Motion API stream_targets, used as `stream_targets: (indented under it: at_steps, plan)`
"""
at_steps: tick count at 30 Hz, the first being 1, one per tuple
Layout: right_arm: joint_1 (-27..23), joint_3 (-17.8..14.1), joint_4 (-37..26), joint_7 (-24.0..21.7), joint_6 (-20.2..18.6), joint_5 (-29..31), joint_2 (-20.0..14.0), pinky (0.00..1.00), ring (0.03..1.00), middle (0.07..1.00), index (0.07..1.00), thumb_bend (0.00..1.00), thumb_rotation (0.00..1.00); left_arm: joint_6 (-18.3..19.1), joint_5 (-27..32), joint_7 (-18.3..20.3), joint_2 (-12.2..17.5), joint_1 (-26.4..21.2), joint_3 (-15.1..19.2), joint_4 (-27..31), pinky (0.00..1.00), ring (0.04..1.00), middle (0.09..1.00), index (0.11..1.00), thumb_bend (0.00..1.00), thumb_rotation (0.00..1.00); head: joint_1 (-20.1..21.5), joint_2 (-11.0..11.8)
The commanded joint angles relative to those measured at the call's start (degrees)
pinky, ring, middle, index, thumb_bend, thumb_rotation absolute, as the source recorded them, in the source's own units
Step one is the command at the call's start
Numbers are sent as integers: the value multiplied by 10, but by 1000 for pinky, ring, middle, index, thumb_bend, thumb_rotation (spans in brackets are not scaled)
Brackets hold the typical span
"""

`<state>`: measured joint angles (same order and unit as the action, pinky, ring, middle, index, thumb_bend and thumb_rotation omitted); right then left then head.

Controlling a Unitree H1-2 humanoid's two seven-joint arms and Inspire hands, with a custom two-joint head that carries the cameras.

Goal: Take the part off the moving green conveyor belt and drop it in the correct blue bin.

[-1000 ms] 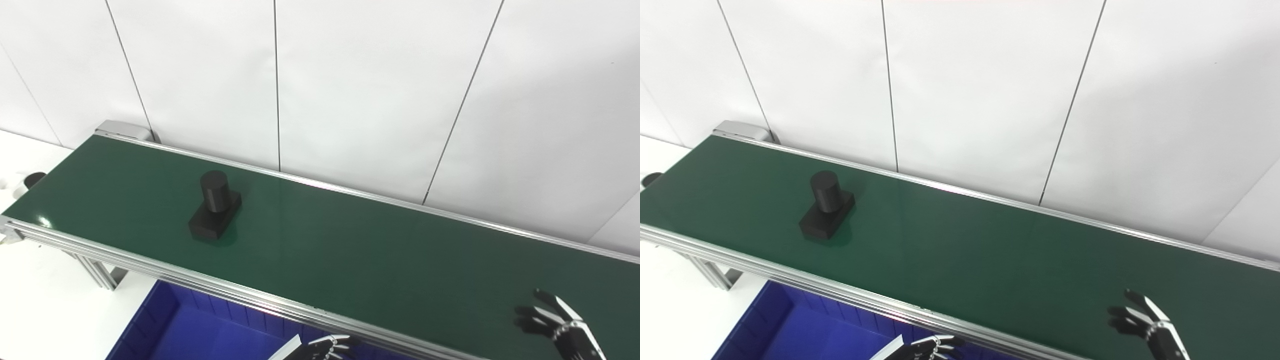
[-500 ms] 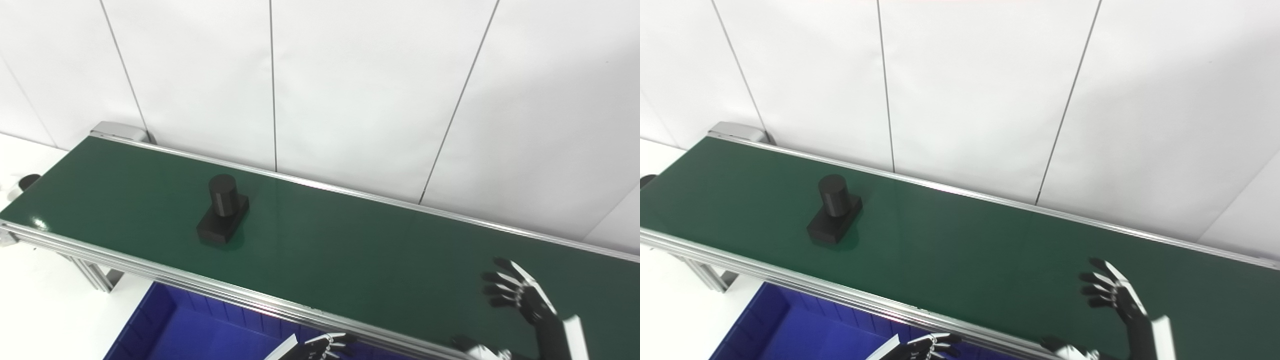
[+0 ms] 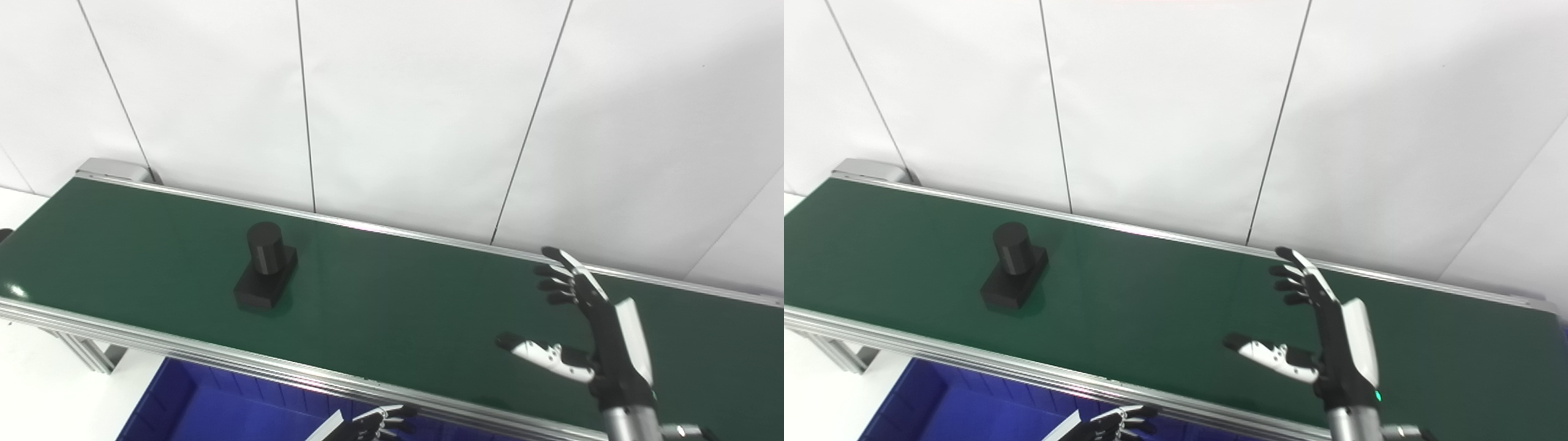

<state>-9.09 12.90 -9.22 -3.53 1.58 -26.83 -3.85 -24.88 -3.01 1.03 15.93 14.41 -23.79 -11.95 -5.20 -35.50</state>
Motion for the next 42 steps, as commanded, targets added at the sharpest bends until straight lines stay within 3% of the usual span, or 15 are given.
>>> stream_targets:
  at_steps: [1, 16, 23, 28, 42]
  plan:
    - [-28, 2, 0, 4, -20, -12, 13, 598, 686, 751, 847, 800, 437, -20, 0, 1, 9, 2, 4, 21, 616, 718, 823, 876, 983, 277, 11, -4]
    - [-99, 37, 99, 9, -55, -41, 55, 591, 672, 747, 844, 828, 459, -20, 17, 33, 16, 15, 39, 47, 610, 694, 785, 859, 983, 277, 47, -23]
    - [-133, 63, 124, -13, -105, -64, 70, 604, 689, 768, 863, 845, 492, -20, 39, 77, -2, 24, 69, 52, 605, 673, 764, 844, 979, 236, 44, -24]
    - [-159, 75, 169, -7, -98, -59, 79, 586, 678, 759, 861, 854, 488, -20, 40, 106, -13, 27, 88, 54, 592, 664, 757, 841, 977, 240, 46, -25]
    - [-212, 105, 250, -7, -117, -74, 93, 600, 683, 767, 871, 850, 508, -20, 26, 127, -21, 30, 100, 63, 598, 658, 750, 825, 983, 243, 56, -31]
